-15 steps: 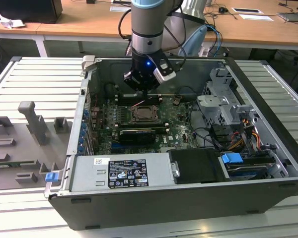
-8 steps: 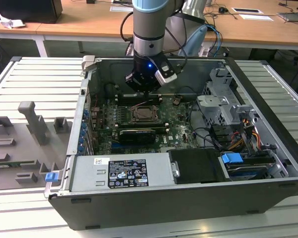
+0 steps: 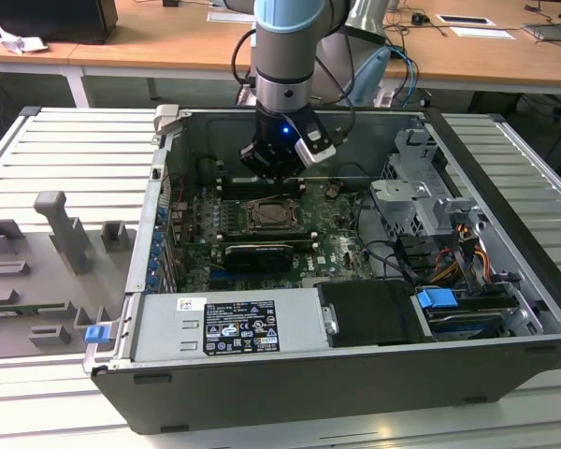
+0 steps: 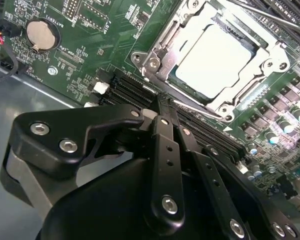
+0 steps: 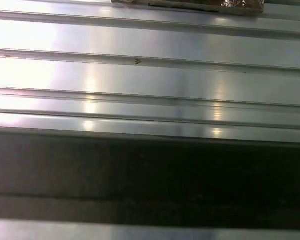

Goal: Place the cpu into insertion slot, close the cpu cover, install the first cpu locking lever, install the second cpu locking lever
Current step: 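Install the first cpu locking lever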

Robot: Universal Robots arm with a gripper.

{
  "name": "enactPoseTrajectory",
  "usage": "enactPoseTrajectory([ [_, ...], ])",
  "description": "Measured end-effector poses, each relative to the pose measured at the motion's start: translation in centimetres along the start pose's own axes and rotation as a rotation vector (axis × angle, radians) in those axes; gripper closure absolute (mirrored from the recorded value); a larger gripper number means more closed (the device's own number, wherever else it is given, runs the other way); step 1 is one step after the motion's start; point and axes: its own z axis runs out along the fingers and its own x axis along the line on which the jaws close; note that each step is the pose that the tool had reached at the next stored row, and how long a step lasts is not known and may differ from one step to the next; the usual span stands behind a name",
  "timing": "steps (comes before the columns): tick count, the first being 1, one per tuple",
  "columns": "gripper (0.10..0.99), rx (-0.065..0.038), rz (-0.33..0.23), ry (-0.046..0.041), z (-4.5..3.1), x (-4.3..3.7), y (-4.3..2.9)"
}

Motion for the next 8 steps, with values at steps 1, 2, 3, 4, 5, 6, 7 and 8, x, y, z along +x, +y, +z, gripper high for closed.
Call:
enactPoseTrajectory([
  [1,0.98,0.002,0.001,0.0,0.1,-0.09,-0.01],
  [2,0.98,0.005,0.002,0.0002,0.24,-0.15,-0.02],
  [3,0.98,0.008,0.002,0.0003,0.36,-0.15,-0.03],
  [4,0.98,0.009,0.002,0.0004,0.43,-0.15,-0.04],
  [5,0.98,0.011,0.001,0.0005,0.52,-0.15,-0.05],
  [6,0.98,0.012,0.001,0.0006,0.58,-0.15,-0.05],
  [7,0.98,0.014,0.001,0.0007,0.63,-0.15,-0.05],
  [8,0.98,0.017,0.001,0.0009,0.66,-0.14,-0.06],
])
